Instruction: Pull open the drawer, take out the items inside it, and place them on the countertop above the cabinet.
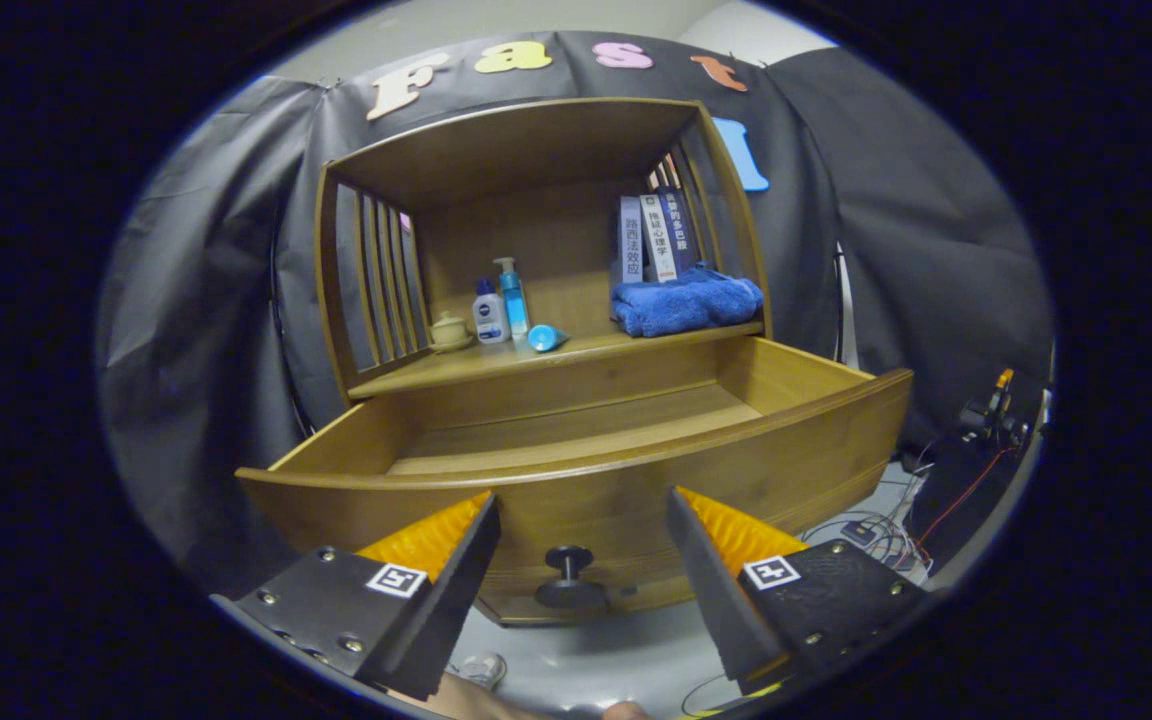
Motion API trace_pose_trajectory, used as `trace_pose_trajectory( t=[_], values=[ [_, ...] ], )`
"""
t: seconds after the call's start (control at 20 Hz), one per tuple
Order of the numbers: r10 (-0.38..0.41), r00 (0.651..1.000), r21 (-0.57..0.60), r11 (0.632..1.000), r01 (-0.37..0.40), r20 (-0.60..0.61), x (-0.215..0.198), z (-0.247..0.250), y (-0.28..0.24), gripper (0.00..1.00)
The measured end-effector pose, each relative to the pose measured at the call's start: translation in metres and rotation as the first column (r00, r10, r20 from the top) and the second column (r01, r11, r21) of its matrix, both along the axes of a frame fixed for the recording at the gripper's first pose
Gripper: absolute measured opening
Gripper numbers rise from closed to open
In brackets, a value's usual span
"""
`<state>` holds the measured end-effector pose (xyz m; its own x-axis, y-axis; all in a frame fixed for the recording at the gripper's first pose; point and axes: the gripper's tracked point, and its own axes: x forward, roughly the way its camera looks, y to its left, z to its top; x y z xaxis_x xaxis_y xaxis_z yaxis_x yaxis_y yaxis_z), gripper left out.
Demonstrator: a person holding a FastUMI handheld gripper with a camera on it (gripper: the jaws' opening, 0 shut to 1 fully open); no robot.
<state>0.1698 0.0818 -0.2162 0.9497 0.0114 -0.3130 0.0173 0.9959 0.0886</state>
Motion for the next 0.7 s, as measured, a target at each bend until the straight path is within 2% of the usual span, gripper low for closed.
trace_pose_trajectory(
  t=[0.2,0.7],
  values=[
    [0.035,0.999,-0.001,0.999,-0.035,0.002,0.003,0.000,0.004,0.99],
    [0.055,0.998,-0.055,0.997,-0.054,0.013,0.023,0.007,-0.002,0.99]
  ],
)
